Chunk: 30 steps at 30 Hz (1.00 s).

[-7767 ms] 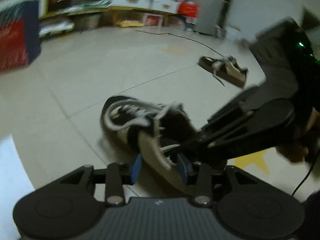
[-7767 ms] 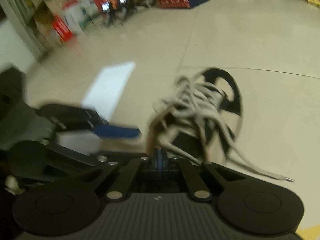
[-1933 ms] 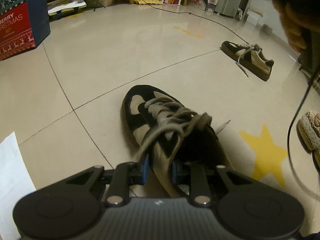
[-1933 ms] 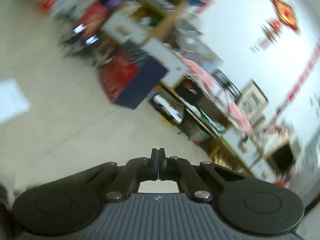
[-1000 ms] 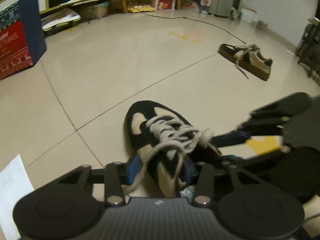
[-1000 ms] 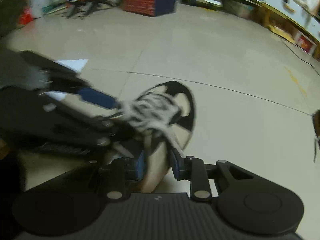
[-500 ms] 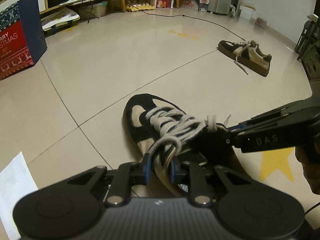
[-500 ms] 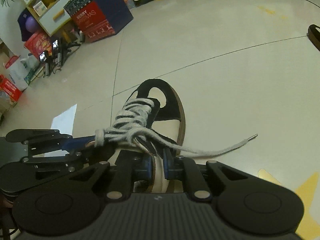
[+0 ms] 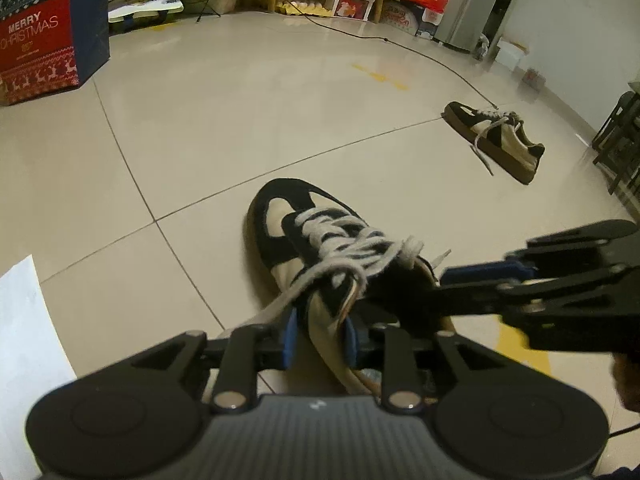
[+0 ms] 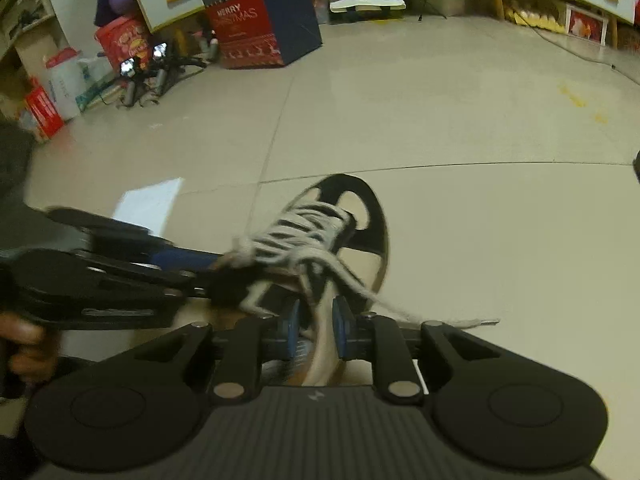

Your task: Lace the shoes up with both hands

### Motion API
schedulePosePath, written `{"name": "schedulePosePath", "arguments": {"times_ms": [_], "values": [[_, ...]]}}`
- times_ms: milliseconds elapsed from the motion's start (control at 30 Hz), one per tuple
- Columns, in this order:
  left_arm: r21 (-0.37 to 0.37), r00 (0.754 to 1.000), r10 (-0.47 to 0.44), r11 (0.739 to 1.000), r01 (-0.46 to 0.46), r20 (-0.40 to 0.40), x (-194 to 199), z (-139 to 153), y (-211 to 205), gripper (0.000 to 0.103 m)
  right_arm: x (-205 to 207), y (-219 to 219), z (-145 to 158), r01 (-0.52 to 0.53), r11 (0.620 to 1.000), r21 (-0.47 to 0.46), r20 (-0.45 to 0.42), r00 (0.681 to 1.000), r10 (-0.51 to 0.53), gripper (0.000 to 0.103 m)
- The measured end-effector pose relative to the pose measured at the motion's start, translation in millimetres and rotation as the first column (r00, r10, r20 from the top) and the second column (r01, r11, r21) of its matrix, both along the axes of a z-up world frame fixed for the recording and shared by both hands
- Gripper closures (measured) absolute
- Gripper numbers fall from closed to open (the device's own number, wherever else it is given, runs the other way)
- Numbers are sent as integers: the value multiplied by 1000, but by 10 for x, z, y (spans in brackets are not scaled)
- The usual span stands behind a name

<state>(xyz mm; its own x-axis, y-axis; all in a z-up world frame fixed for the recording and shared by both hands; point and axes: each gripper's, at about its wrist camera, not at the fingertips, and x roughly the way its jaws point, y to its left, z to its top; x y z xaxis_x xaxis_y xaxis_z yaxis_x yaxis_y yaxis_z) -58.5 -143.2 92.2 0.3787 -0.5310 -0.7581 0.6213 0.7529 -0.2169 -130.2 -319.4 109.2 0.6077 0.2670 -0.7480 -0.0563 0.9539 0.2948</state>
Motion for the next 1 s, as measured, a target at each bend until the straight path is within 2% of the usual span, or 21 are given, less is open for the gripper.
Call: {"name": "schedulePosePath", "arguments": {"times_ms": [100,133,167,233,300,367,467,567,667,800,833,933,1000], "values": [[8,1000,-11,1000,11,18,-50,8,10,75,80,-87,12,28,978,209,-104,995,-6,83],[11,1000,-15,1000,14,21,-62,14,14,74,108,-72,4,20,977,213,-115,993,5,83],[18,999,-21,1000,21,28,-73,19,20,73,130,-37,5,1,983,183,-107,994,19,83],[33,999,-34,999,33,42,-95,29,32,65,163,119,-12,-106,994,28,-77,991,108,82],[39,998,-41,998,39,45,-103,34,64,62,193,301,-35,-226,961,-158,-62,974,218,82],[22,999,-41,999,40,27,-91,39,106,62,173,442,-87,-339,892,-299,-60,940,337,82],[8,1000,-22,1000,22,3,-67,22,147,57,119,628,-204,-479,739,-474,-92,862,499,81],[19,1000,-27,999,26,11,-85,26,134,57,118,704,-224,-535,631,-561,-99,801,591,76],[25,999,-32,999,31,15,-89,27,125,57,148,728,-211,-588,552,-591,-119,741,661,71],[15,999,-43,999,43,8,-88,39,159,57,317,678,-206,-681,508,-528,-211,684,698,68],[15,999,-47,999,47,8,-92,38,164,57,345,670,-202,-706,482,-519,-238,660,712,69],[25,998,-55,998,54,19,-108,30,132,57,368,704,-216,-761,368,-535,-294,576,763,67],[37,997,-68,997,67,34,-120,32,101,57,390,728,-252,-766,307,-564,-322,547,772,67]]}}
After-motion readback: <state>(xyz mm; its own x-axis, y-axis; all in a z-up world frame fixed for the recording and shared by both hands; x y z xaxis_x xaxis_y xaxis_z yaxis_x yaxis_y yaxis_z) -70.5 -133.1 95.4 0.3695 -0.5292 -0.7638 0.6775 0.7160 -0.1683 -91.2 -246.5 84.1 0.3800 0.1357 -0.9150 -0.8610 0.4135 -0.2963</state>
